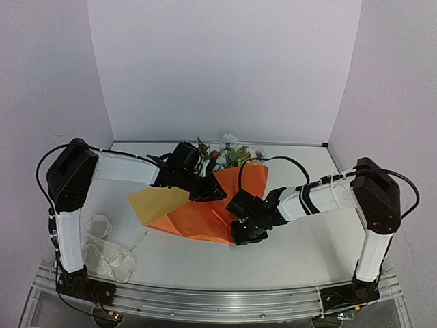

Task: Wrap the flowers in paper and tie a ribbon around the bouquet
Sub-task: Press the fold line of the 2/3-folded wrapping paper.

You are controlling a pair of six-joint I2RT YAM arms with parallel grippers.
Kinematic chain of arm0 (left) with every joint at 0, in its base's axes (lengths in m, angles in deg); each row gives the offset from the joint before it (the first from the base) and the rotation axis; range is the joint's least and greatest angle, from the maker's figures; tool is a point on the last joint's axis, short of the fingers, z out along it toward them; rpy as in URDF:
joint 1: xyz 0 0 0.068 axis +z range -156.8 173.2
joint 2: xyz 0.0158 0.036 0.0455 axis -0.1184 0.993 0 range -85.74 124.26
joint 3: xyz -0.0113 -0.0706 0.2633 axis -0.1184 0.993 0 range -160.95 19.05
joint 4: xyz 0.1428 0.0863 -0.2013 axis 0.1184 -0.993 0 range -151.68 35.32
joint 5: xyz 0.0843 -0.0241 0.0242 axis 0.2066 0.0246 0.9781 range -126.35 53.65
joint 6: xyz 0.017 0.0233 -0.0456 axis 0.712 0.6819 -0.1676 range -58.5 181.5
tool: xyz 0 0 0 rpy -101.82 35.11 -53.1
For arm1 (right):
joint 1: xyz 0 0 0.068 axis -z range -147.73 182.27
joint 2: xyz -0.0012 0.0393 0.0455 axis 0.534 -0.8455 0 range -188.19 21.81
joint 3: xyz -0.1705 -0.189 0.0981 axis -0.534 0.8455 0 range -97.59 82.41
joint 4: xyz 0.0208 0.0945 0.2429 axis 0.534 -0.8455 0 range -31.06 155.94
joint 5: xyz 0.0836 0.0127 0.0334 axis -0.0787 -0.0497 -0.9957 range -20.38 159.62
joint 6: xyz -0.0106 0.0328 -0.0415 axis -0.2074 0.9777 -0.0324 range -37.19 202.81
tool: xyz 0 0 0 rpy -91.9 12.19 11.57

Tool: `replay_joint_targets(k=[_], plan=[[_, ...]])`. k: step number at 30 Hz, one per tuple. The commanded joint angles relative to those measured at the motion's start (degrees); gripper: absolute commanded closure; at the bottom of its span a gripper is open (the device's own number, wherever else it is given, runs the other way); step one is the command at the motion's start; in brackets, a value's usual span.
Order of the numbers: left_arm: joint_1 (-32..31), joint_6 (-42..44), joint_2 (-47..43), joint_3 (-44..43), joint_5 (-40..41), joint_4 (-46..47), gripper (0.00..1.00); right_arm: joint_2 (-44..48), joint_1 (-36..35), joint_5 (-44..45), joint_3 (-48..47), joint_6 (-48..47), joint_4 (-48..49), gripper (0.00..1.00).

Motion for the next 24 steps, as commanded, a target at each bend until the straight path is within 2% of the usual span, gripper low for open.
replay_joint_targets(k=[1,16,24], plan=[[-1.92,-3.78,4.38,0.29,-5.51,3.65,0.87,-1.90,-0.54,1.17,-0.18,-0.32,-1.56,0.67],[-1.43,1.20,8.75,3.09,3.25,-2.66,0.92,-1.22,-0.57,1.29,0.88,-0.25,-1.62,0.67],[-1.60,1.72,9.83,2.40,5.08,-3.48,0.94,1.71,-0.57,0.07,-0.94,-0.44,-2.06,0.63]])
